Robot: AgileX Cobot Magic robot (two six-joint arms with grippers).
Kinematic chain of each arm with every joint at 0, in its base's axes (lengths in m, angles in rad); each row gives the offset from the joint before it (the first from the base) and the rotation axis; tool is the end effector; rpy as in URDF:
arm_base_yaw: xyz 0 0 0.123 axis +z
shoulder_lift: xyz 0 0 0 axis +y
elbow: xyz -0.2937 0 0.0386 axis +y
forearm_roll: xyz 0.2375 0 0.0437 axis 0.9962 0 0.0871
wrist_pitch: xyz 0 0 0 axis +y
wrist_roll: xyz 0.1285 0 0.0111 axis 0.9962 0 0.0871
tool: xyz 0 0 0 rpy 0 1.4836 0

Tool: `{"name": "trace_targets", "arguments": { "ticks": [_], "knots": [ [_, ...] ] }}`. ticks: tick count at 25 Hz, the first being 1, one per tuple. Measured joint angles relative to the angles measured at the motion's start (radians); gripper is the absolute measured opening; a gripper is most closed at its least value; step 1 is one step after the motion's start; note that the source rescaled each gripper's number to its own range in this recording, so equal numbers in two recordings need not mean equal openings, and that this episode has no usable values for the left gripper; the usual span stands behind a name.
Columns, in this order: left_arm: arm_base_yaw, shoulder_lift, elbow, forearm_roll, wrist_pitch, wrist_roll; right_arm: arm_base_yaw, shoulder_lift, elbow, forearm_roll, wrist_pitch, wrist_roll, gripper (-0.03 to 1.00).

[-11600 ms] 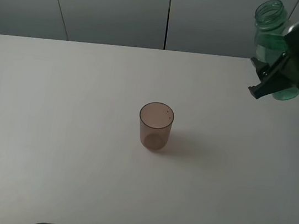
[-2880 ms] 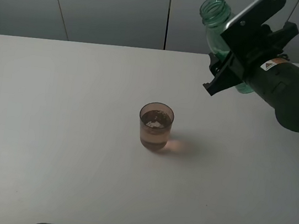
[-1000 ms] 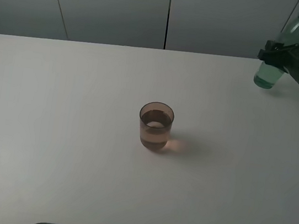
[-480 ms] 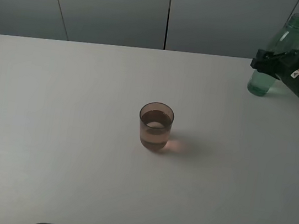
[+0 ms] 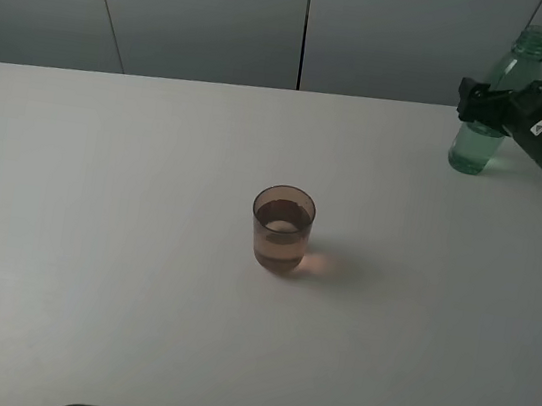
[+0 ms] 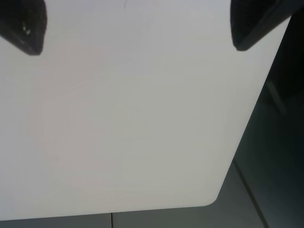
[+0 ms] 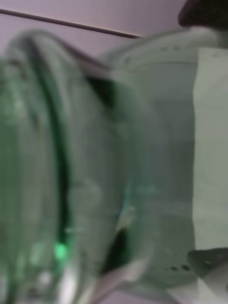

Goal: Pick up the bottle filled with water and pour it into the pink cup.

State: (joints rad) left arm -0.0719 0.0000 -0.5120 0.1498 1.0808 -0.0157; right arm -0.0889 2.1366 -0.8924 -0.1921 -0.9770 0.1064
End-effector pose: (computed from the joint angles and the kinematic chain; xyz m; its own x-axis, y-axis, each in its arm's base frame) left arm 0.0067 0.0166 0.2572 -0.4597 0.0880 -0.8837 -0.0201 0.9938 0.1094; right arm 0.4328 -0.0181 0.1153 -0.1867 0.0147 -0.9823 -0.0675 0.9973 0.0277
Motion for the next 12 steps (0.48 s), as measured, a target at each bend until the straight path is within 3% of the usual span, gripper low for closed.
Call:
{"name": "trace_targets", "arguments": {
  "ticks": [6,12],
  "knots": [
    [0.000,0.000,0.000,0.000,0.000,0.000,0.000,-0.147,0.000,0.000,0.034,0.002,0.99],
    [0.000,0.000,0.000,0.000,0.000,0.002,0.000,-0.347,-0.006,0.000,0.202,0.002,1.00]
  ]
}}
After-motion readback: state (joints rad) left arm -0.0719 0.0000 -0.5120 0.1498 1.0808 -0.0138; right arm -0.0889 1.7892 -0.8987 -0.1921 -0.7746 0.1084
